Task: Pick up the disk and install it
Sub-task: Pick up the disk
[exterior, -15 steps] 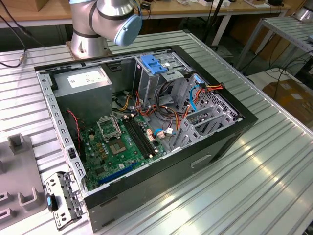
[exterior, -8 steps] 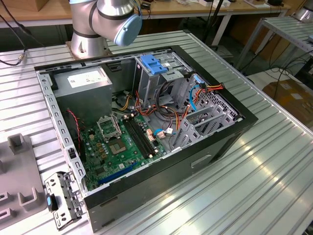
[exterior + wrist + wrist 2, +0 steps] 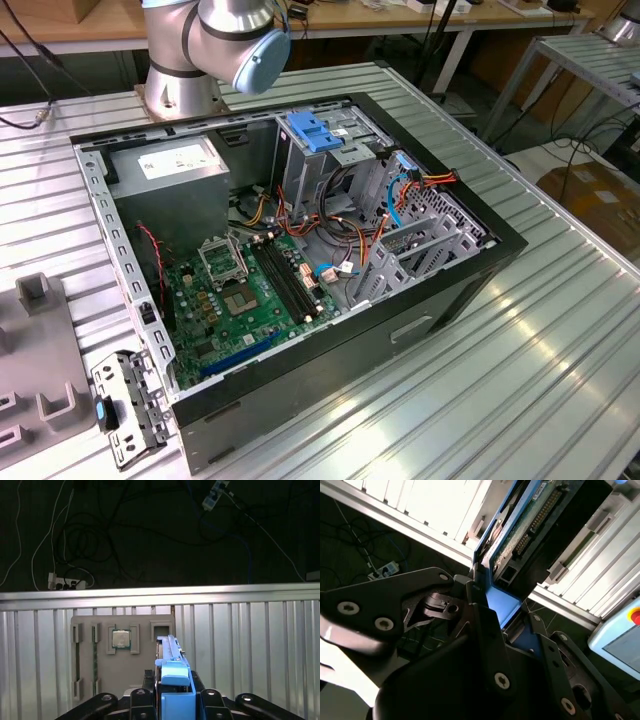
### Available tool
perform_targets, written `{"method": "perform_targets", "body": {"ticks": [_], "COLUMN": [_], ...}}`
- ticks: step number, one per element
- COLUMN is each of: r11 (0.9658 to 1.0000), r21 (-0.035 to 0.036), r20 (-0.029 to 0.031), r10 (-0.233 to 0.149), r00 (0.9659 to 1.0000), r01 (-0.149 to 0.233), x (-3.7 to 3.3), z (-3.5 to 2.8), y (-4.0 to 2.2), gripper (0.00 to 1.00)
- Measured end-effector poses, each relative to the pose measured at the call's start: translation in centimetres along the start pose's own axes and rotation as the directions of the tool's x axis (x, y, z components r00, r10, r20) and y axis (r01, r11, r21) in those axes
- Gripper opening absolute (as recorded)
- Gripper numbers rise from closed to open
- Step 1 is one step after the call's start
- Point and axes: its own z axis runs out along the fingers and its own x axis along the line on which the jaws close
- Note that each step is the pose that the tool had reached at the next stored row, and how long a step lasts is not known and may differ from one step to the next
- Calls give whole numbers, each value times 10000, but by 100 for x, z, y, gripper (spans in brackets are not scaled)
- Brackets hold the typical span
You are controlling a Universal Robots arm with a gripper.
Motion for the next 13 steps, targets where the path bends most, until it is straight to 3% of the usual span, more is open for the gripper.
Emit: {"method": "perform_targets", "body": {"ticks": [8, 13], "r11": [10000, 10000], "r21": [-2, -1], "r20": [-1, -1], "r10": [0, 0], "r00": [10000, 10000], "r01": [0, 0], "x": [0, -2], "z": [-18, -100], "y": [0, 1], "gripper": [37, 37]}}
